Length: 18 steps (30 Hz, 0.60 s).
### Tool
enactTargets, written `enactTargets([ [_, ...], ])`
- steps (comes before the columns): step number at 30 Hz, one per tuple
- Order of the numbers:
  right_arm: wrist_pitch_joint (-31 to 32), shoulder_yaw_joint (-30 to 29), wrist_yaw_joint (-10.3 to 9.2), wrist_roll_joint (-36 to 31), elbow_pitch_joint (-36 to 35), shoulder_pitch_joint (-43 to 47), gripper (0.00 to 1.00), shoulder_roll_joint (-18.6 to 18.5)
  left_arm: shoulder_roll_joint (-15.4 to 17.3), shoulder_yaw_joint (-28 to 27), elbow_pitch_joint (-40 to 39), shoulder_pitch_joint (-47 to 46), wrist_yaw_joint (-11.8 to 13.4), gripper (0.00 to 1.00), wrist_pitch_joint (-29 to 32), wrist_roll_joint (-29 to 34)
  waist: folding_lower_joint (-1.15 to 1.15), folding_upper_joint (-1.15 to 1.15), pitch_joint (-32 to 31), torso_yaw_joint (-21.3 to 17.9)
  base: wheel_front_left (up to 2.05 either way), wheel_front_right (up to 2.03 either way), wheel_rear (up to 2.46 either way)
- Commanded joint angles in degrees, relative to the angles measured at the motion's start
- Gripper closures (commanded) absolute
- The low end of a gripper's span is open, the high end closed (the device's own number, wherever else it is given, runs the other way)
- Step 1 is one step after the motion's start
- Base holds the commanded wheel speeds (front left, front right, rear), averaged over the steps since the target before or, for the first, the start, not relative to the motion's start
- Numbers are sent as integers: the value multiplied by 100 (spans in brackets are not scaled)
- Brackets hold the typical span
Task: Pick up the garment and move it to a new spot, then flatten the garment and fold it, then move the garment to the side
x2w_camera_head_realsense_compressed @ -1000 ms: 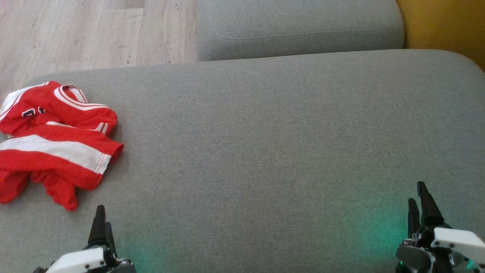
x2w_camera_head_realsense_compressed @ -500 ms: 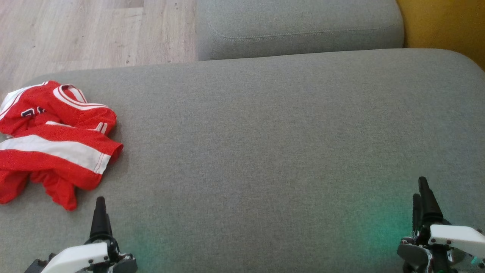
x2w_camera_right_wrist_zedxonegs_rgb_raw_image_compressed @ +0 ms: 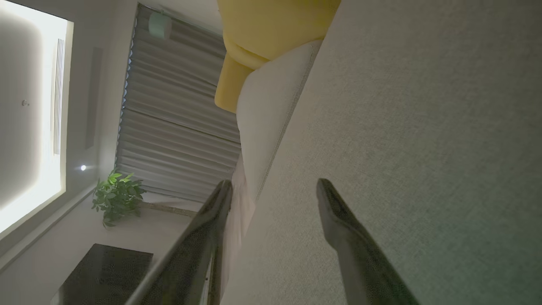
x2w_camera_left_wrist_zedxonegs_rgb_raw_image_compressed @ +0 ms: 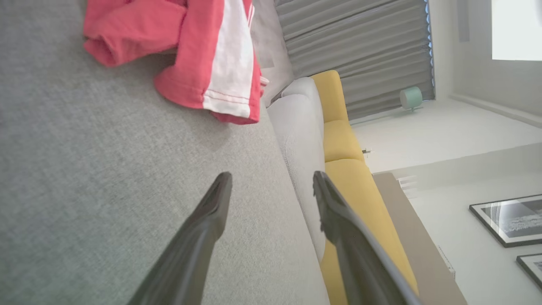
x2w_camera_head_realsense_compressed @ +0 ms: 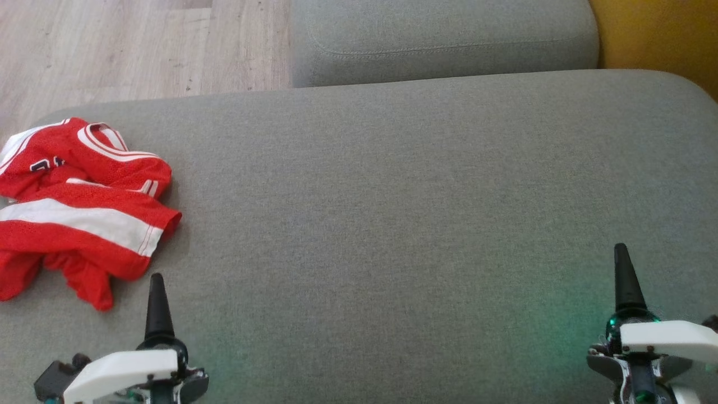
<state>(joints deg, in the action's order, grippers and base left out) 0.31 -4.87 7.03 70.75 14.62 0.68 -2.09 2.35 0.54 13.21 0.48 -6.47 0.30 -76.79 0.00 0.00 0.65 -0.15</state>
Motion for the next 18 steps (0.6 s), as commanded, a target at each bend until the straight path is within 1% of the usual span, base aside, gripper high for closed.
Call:
enactTargets([
  [1, -91, 76, 15, -282, -272, -168, 0, -40, 30, 11, -280, -147, 20, 0, -79, 260, 0, 0, 6, 0, 0, 0, 0],
  [10, -243, 262, 19, -1155, -369, -146, 0, -44, 33, 144, -447, -113, 59, 0, -232, 1092, 0, 0, 28, -5, 0, 0, 0],
  [18, -379, 367, 22, -1782, -446, -145, 0, -48, 35, 301, -563, -85, 79, 0, -369, 1861, 0, 0, 41, 1, 0, 0, 0],
])
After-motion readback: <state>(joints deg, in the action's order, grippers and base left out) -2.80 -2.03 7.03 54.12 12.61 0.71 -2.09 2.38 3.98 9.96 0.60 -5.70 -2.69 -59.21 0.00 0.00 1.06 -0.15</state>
